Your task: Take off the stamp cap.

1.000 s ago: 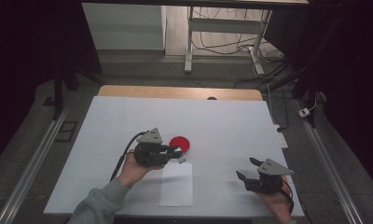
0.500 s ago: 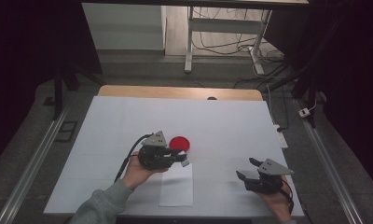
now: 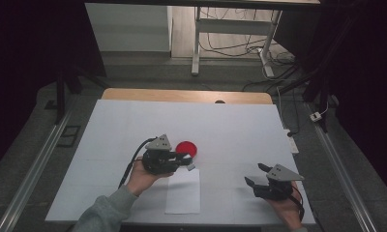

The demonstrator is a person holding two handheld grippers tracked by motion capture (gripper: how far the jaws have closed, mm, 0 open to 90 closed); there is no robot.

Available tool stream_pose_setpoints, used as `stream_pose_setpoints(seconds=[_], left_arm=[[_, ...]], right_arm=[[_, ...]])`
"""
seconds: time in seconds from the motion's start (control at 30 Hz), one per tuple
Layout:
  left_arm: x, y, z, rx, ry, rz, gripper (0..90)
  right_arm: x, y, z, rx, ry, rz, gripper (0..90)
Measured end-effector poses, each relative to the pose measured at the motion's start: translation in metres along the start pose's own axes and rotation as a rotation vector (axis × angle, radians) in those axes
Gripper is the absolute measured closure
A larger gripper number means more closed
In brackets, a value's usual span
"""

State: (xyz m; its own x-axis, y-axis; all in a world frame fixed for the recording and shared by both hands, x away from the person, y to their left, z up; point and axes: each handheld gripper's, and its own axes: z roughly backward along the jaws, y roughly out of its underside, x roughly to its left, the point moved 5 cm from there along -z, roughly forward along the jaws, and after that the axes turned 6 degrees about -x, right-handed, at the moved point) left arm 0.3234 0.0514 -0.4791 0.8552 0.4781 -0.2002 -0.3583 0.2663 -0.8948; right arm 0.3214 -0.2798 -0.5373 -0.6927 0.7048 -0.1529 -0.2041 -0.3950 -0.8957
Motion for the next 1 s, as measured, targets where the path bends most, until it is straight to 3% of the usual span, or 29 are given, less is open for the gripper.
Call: stream_pose_setpoints(seconds=[1.0], left_arm=[[0.004,-0.001,-0.002,-0.018,-0.02,0.014,75.4]], right_arm=[[0.021,-0.019,-0.008,-0.046,-0.006,-0.021,28.5]])
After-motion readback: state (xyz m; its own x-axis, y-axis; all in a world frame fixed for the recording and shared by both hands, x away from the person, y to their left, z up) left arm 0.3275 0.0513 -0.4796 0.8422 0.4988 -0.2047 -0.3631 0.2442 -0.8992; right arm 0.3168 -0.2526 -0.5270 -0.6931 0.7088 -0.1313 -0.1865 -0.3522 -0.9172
